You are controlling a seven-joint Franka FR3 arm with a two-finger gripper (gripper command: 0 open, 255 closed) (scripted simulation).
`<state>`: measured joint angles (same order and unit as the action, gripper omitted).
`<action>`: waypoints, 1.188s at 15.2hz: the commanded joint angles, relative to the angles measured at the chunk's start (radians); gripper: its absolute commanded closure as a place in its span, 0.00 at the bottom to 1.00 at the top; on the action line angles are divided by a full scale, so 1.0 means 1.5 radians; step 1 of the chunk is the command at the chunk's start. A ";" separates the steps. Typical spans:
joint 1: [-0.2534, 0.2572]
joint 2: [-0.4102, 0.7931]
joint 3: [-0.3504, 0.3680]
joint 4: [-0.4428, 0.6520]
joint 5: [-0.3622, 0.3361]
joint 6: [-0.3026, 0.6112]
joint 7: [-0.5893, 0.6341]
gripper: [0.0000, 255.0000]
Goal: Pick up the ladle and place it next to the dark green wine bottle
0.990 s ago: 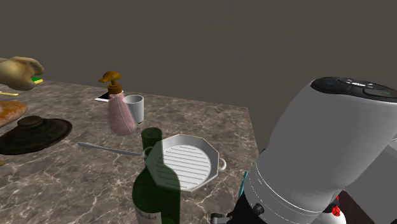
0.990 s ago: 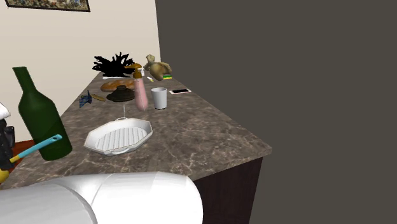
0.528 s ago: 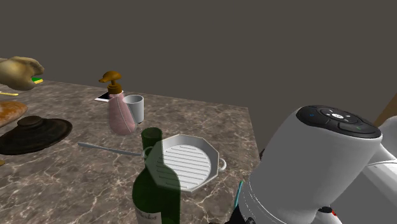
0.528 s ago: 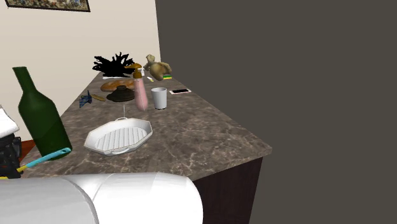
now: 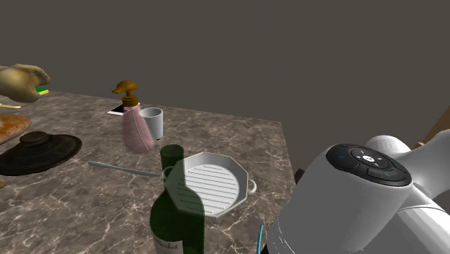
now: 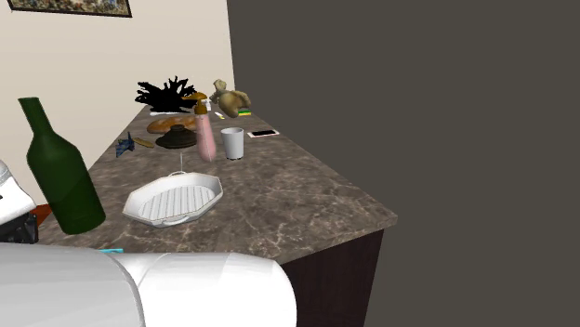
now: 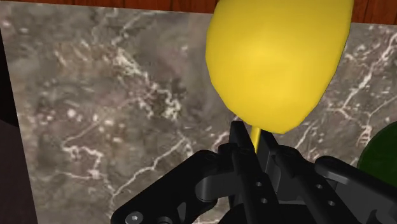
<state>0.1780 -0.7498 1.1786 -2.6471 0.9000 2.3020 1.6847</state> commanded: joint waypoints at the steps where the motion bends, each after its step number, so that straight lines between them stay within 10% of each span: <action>1: -0.001 0.002 0.003 0.000 0.001 0.002 0.000 1.00; 5: -0.001 0.002 0.002 0.000 0.001 0.002 0.000 1.00; 6: -0.001 0.002 0.003 0.000 0.001 0.002 0.000 0.00; 18: 0.048 -0.064 -0.097 0.018 -0.046 -0.102 0.019 0.00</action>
<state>0.2488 -0.8433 1.0376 -2.6225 0.8335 2.1549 1.7106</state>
